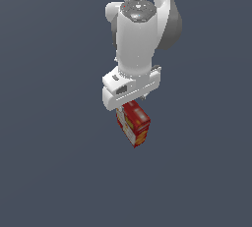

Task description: Pick up the object and move it to a goal position.

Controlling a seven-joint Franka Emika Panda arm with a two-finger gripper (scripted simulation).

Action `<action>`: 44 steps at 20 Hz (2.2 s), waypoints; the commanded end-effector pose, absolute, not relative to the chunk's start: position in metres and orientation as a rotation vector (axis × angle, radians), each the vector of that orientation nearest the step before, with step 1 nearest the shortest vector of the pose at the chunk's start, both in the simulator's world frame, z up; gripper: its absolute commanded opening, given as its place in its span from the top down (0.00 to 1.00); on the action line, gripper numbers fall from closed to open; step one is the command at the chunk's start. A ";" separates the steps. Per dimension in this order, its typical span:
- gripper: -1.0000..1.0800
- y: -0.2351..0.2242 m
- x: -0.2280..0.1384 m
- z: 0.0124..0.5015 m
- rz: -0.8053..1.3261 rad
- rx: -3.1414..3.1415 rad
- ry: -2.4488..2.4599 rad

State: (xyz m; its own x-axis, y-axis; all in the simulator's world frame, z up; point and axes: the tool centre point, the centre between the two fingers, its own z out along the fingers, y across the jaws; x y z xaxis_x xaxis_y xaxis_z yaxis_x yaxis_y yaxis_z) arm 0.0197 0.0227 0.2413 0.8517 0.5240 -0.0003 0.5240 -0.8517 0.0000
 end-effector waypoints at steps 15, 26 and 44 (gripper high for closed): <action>0.04 0.023 0.020 0.192 0.000 3.021 0.863; 1.00 0.023 0.020 0.193 0.000 3.021 0.862; 1.00 0.018 0.043 0.342 0.377 2.912 0.982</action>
